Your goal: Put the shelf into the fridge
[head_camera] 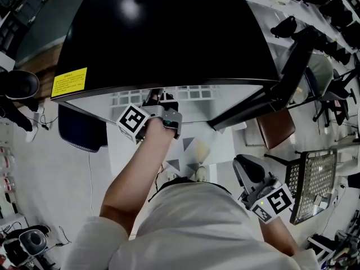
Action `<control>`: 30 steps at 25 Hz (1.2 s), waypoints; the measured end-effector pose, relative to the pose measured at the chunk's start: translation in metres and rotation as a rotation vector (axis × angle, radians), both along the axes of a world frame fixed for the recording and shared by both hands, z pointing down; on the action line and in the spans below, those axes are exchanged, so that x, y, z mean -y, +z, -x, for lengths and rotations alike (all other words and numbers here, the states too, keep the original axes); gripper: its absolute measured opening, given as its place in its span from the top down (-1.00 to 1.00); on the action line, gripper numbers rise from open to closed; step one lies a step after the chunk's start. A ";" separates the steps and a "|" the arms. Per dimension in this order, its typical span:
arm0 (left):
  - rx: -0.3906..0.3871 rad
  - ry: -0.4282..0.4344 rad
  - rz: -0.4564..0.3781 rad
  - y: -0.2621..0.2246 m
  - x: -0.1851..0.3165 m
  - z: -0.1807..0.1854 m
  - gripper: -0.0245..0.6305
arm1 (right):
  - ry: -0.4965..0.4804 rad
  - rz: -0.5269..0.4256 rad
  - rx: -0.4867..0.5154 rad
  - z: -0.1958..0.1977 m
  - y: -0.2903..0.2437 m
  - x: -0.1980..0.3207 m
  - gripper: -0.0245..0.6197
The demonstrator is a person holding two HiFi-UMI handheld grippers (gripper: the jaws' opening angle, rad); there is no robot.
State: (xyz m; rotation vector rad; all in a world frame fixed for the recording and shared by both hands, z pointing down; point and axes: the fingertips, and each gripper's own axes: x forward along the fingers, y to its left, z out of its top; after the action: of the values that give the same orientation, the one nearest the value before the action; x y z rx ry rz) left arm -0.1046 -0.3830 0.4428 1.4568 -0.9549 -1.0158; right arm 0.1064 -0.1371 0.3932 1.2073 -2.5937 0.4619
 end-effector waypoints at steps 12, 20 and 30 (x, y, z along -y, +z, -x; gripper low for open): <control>0.083 0.026 -0.028 -0.005 0.004 -0.003 0.81 | 0.049 0.014 -0.002 0.015 0.007 -0.017 0.79; 0.191 0.081 -0.031 0.004 -0.034 -0.009 0.53 | 0.040 -0.010 0.001 0.027 0.009 -0.038 0.79; 0.451 0.230 -0.110 0.004 -0.132 -0.002 0.54 | -0.027 -0.063 0.013 0.044 0.014 -0.042 0.80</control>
State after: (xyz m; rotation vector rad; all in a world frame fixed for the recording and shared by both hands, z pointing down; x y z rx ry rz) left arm -0.1030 -0.2514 0.4472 1.8866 -1.0260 -0.5877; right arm 0.0622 -0.0946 0.4070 1.1906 -2.6509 0.3869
